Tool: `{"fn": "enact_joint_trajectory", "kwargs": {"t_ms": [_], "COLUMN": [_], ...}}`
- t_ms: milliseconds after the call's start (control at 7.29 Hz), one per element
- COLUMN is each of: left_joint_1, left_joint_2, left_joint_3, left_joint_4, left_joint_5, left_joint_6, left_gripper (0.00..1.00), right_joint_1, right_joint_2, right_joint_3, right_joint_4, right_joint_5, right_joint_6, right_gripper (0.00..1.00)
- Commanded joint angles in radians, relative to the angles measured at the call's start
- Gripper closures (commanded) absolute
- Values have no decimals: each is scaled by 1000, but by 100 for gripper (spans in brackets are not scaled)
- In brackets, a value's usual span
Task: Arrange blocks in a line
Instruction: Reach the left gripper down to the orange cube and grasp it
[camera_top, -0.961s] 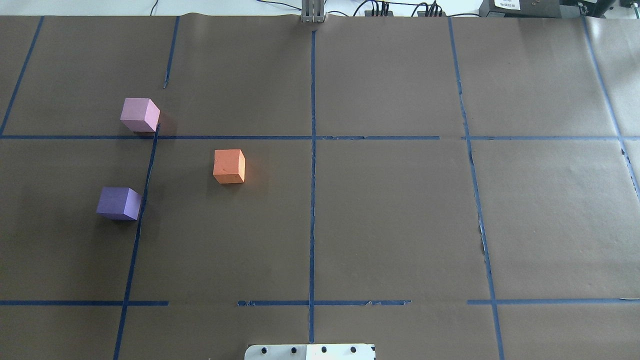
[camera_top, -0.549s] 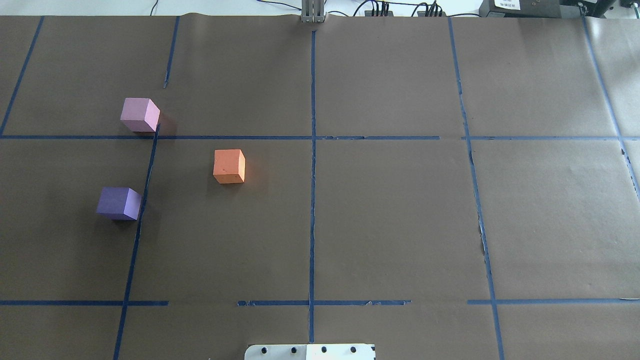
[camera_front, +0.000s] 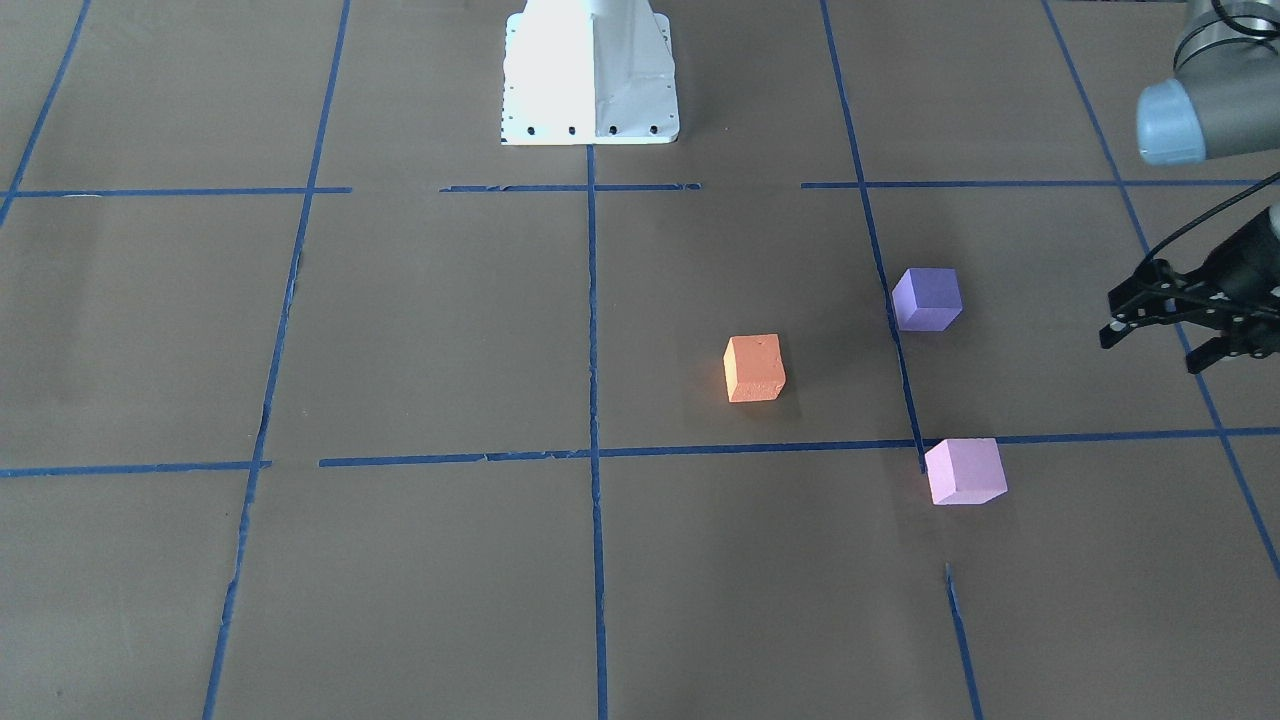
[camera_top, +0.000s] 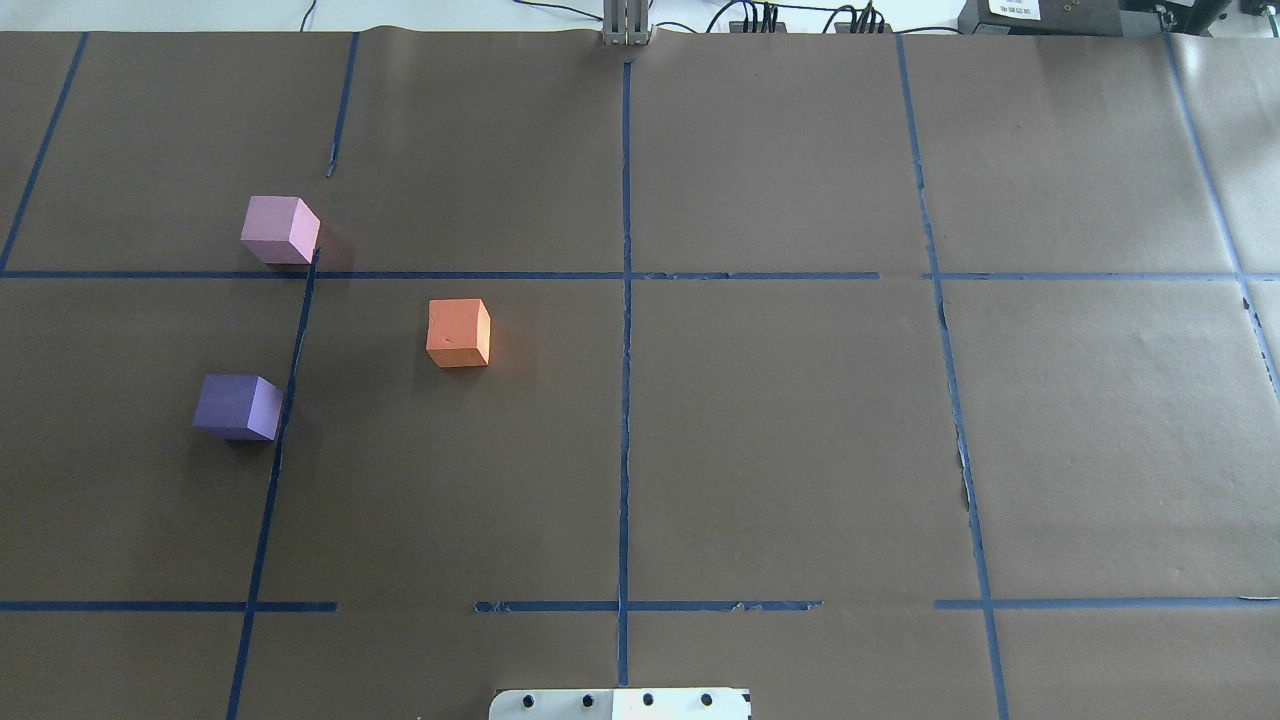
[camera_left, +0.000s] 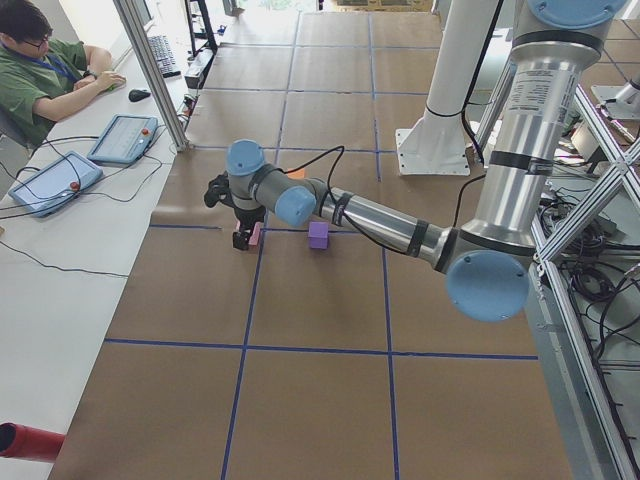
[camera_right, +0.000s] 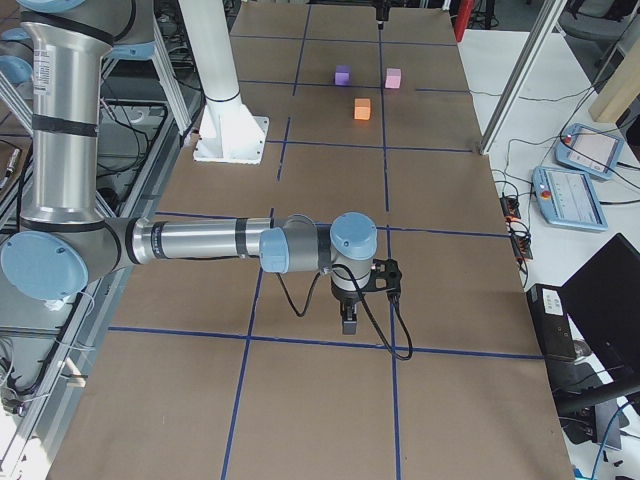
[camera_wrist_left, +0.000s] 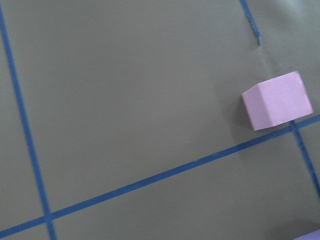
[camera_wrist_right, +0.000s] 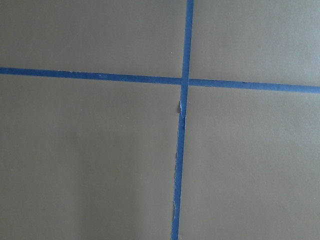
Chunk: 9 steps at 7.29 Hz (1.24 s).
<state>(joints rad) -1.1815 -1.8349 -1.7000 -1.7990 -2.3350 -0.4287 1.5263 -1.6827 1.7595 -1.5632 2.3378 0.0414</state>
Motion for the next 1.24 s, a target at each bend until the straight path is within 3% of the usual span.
{"fn": "enact_joint_trajectory", "kwargs": {"t_ms": [0,275,549,1098], "left_joint_1": [208,374,463,534], "left_joint_2": [-162,-263,-337,-339], "left_joint_3": [16,42,141,192], "left_joint_4": [0,1,-2,-3], "left_joint_5": [14,171,341,388], "left_joint_6": [-372,-619,-751,-757], "left_gripper": [0,0,0,0], "right_joint_1": [0,0,0,0], "right_joint_2": [0,0,0,0], "right_joint_3": [0,0,0,0], "right_joint_4": [0,0,0,0], "right_joint_5": [0,0,0,0], "right_joint_6": [0,0,0,0], "right_gripper": [0,0,0,0]}}
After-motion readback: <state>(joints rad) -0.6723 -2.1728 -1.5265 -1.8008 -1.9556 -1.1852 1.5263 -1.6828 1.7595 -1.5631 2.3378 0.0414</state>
